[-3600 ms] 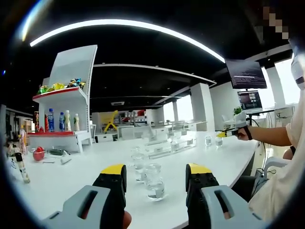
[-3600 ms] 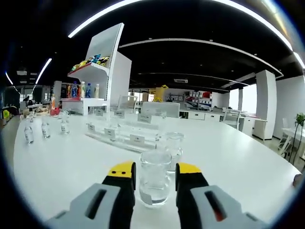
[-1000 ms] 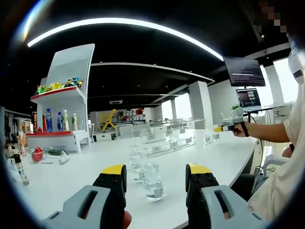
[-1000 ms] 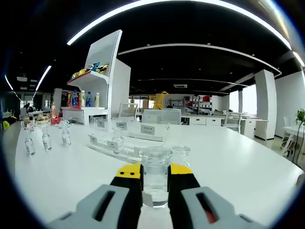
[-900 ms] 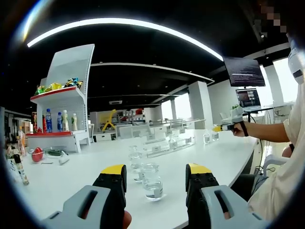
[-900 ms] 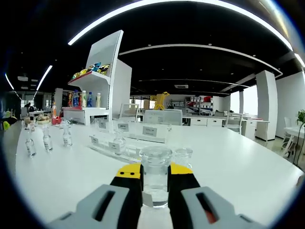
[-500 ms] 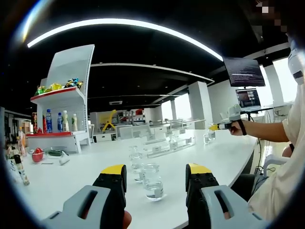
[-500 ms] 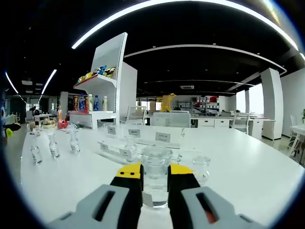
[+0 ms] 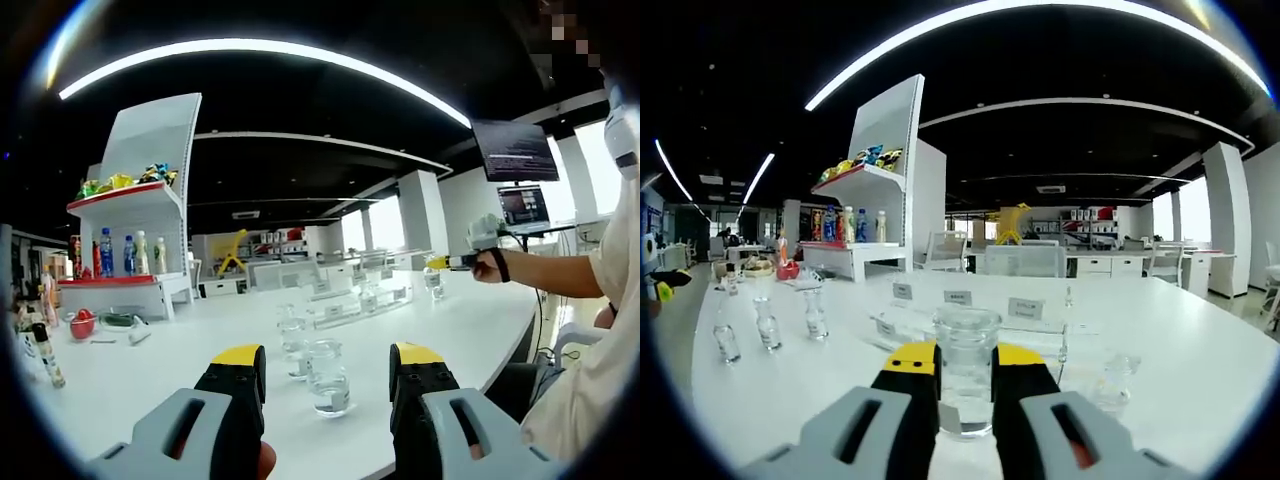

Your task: Identify the label on the chemical reagent bottle, grasp the chemical reagent bottle, and place it in the designated position on the reagent rack

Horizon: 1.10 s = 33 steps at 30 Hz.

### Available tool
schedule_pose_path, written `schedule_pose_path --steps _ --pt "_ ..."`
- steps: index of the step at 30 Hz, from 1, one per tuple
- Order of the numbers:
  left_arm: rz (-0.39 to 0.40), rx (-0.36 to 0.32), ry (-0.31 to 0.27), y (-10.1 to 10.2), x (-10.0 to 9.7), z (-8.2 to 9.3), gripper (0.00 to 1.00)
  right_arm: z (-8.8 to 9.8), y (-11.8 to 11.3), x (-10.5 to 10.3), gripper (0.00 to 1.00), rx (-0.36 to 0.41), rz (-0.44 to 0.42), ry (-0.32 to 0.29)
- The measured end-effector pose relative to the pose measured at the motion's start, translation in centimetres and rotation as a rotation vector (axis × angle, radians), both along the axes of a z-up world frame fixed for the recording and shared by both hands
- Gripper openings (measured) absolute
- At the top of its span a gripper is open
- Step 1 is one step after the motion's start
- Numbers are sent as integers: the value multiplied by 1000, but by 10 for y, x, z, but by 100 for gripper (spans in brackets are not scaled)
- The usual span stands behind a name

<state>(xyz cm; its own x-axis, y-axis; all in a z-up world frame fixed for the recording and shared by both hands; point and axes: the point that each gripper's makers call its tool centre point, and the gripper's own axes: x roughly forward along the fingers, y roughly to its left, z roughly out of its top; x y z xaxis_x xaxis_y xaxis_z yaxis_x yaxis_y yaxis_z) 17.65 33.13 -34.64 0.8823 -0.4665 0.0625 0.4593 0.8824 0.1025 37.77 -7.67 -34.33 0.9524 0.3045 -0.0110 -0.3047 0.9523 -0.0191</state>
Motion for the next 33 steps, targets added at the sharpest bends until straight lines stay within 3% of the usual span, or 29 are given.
schedule_pose_path --steps 33 --pt "-23 11 29 -2 12 -9 49 33 100 76 19 28 149 -37"
